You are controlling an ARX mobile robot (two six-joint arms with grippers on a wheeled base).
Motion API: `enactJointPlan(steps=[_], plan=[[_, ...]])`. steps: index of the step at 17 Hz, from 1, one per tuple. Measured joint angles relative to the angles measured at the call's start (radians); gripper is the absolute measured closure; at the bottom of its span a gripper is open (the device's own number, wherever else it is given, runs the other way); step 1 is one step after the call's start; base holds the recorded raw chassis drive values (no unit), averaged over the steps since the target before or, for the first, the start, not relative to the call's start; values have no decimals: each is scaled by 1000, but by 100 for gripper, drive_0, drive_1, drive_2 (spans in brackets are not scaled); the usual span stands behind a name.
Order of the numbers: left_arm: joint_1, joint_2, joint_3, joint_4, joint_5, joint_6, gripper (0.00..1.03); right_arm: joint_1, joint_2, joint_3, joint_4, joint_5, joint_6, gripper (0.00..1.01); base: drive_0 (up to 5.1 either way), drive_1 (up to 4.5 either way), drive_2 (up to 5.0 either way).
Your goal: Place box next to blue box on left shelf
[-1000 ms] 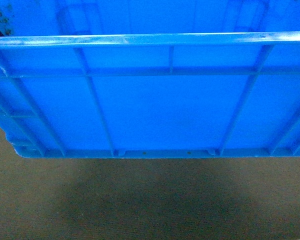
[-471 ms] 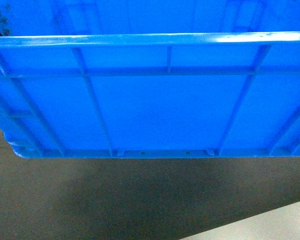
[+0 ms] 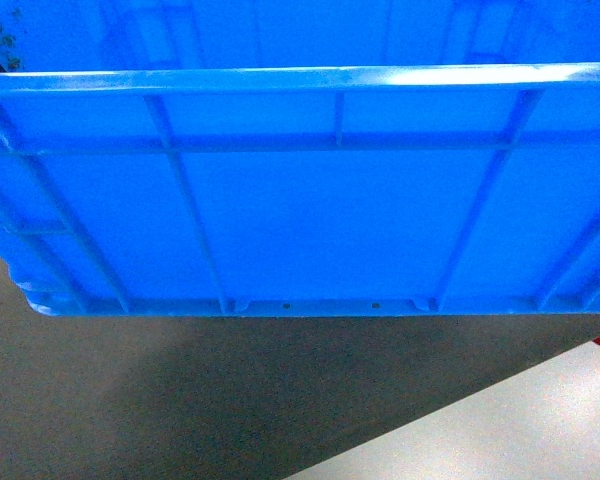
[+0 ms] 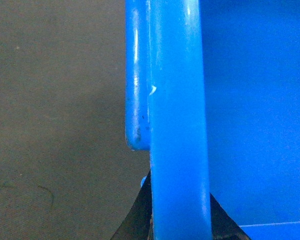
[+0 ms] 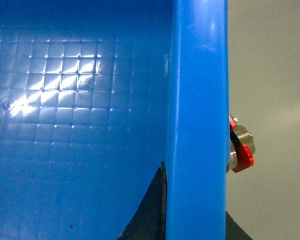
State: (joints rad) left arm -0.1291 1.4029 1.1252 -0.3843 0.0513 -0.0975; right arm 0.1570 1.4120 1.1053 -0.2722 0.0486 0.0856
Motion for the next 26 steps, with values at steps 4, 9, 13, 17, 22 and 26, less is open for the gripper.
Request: enactJointPlan(steps=[4, 9, 13, 17, 22, 26], plan=[[0, 0, 0, 0, 0, 0, 98, 0, 0, 0, 0, 0, 0, 94, -105, -105, -105], [0, 0, 0, 0, 0, 0, 98, 0, 0, 0, 0, 0, 0, 94, -158, -158, -158], [0, 0, 0, -1, 0, 0, 98, 0, 0, 0, 0, 0, 0, 94, -149, -149, -149], [0, 0, 0, 0, 0, 0, 98, 0, 0, 0, 0, 0, 0, 94, -154, -154, -154], [0, 0, 0, -2, 0, 0, 98, 0, 0, 0, 0, 0, 0, 94, -145, -145, -145], [0, 0, 0, -2, 0, 0, 98, 0, 0, 0, 0, 0, 0, 94, -166, -166, -166]])
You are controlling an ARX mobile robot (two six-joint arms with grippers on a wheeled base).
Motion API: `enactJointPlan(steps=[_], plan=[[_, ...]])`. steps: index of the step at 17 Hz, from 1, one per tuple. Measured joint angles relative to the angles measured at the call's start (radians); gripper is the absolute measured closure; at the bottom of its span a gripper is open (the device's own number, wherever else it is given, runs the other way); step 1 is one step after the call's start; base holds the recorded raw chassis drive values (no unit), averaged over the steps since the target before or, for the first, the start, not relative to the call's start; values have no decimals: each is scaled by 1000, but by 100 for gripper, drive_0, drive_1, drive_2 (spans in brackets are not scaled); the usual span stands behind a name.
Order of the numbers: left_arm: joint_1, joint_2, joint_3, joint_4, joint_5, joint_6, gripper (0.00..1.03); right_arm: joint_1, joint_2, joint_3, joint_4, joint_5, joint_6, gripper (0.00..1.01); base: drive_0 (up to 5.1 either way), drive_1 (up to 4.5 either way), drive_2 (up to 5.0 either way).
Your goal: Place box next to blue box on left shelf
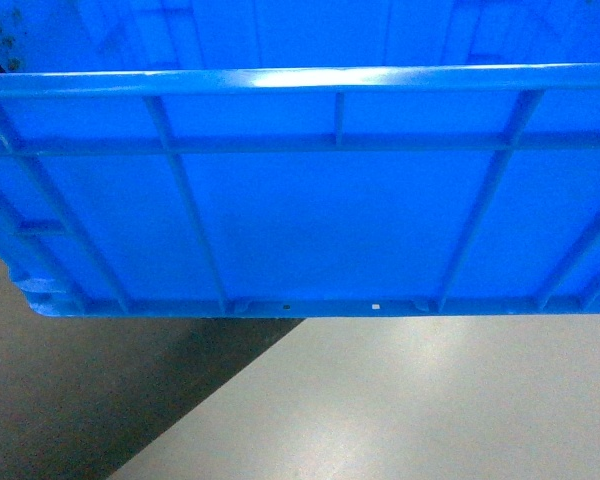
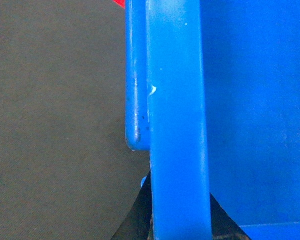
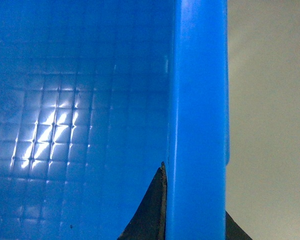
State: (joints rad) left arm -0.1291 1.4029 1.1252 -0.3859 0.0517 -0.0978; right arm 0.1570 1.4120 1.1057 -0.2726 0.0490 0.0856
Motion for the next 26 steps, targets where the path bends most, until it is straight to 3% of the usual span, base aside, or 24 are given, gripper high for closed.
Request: enactJointPlan(steps=[26], plan=[[0, 0, 0, 2, 0, 0, 98, 0, 0, 0, 0, 0, 0, 94, -158, -158, -158]])
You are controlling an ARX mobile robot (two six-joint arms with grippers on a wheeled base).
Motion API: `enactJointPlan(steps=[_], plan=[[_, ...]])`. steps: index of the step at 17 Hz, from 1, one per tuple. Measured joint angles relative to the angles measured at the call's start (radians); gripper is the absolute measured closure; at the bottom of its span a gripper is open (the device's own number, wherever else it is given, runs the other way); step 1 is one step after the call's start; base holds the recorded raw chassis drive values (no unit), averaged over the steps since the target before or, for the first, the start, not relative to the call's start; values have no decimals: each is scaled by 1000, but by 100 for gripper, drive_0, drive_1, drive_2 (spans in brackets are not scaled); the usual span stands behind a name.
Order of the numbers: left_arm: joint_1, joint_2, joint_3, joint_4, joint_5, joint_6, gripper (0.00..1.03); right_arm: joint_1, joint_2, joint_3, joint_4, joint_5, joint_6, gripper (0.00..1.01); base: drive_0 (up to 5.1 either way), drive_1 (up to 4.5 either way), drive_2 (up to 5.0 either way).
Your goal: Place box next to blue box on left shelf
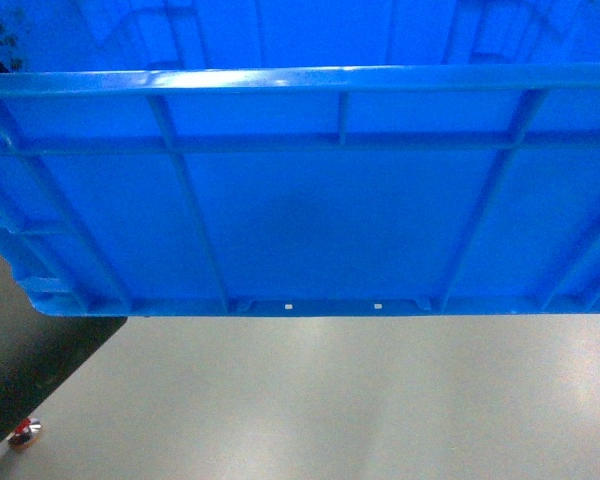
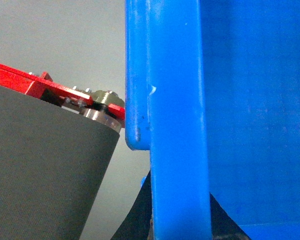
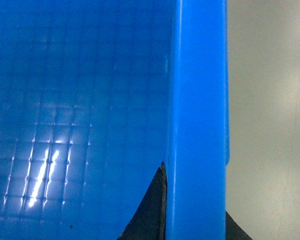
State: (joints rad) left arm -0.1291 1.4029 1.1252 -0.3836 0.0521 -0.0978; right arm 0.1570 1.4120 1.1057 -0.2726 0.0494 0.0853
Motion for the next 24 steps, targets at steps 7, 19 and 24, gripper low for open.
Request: enactJointPlan(steps=[7, 19, 24], plan=[[0, 0, 0, 0, 0, 0, 98, 0, 0, 0, 0, 0, 0, 94, -165, -165, -165], [0, 0, 0, -2, 0, 0, 98, 0, 0, 0, -4, 0, 0, 94, -141, -106, -177], [-2, 0, 0, -4, 0, -3, 98, 0, -6, 0, -4, 3, 0, 94, 36, 459, -387]])
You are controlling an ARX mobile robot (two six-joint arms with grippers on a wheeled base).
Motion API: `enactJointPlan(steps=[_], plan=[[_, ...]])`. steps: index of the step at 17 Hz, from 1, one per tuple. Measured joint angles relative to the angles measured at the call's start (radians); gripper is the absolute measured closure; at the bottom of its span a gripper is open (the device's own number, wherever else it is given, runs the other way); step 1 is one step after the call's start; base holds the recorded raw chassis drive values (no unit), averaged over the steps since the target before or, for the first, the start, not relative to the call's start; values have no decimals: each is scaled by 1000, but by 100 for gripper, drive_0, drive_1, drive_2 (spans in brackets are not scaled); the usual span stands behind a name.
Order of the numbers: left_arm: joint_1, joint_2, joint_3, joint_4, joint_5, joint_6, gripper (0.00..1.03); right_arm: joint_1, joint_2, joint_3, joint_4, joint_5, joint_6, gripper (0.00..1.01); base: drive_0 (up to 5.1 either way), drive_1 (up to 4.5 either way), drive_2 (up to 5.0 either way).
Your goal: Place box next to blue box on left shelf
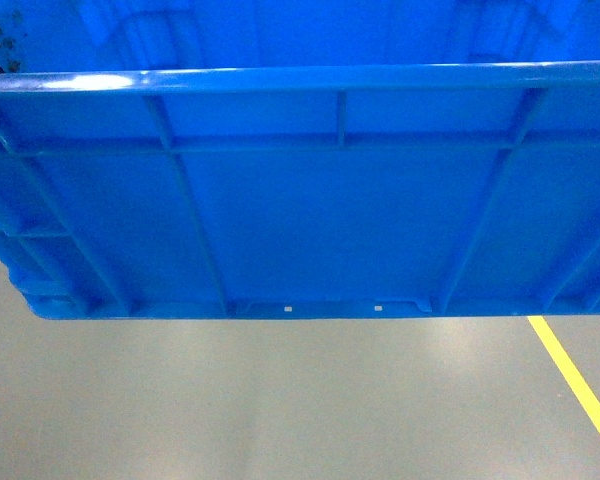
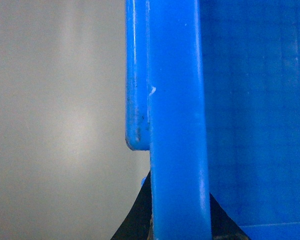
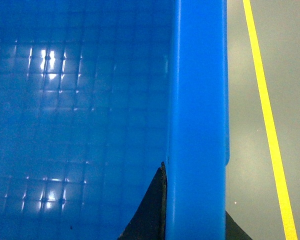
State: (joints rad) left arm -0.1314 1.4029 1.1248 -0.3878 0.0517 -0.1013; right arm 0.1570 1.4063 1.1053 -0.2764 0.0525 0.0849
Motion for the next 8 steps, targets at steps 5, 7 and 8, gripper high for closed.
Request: enactJointPlan(steps=[5, 7, 8], plan=[[0, 0, 0, 2, 0, 0, 98, 0, 2, 0, 0, 0, 0, 94, -4, 419, -428], [0, 0, 0, 5, 1, 0, 98, 0, 1, 0, 5, 0, 0, 94, 3, 428, -422], [0, 0, 0, 7, 0, 0, 98, 0, 1, 0, 5, 0, 0, 94, 82, 507, -344]])
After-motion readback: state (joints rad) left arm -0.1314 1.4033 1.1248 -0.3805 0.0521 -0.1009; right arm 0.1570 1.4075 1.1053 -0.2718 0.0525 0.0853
